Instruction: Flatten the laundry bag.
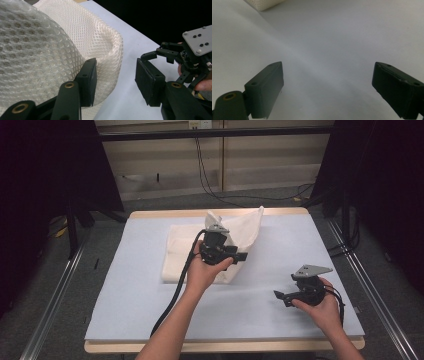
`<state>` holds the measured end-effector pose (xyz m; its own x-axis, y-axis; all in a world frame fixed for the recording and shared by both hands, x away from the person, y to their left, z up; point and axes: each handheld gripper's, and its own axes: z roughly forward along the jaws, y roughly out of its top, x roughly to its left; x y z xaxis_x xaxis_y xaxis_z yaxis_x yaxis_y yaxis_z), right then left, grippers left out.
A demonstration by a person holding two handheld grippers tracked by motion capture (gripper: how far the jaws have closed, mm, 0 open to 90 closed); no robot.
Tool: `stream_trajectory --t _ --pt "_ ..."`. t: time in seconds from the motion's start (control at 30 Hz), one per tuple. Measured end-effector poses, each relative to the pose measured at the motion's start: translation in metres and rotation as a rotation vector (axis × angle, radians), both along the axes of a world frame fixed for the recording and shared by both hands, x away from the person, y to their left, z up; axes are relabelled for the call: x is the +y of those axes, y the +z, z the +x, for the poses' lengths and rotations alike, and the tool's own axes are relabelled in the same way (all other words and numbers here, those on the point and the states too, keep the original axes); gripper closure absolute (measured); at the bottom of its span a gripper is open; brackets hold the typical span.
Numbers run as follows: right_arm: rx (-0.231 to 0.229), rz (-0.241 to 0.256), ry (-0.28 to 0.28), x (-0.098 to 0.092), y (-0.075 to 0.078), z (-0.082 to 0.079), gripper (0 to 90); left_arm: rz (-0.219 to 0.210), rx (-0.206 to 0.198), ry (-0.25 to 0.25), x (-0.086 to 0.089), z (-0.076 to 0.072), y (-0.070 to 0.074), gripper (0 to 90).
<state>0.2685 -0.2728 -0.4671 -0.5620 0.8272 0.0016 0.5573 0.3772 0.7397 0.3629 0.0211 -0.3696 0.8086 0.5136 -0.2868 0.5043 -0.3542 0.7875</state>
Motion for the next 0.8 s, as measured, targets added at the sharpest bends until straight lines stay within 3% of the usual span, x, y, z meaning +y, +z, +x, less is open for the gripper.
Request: stream_trajectory --t 0.43,0.57,0.8 --pt "0.008 0.001 0.009 0.001 0.000 -0.001 10.1 -0.004 -0.020 -0.039 -0.017 0.000 -0.005 49.1" --pt "0.004 0.000 0.007 -0.001 0.000 -0.001 10.1 -0.020 -0.040 -0.027 -0.017 -0.002 -0.002 56.9" --pt "0.006 -0.001 0.012 0.000 -0.001 0.000 10.1 -0.024 -0.057 -0.024 -0.015 0.001 0.001 57.3"
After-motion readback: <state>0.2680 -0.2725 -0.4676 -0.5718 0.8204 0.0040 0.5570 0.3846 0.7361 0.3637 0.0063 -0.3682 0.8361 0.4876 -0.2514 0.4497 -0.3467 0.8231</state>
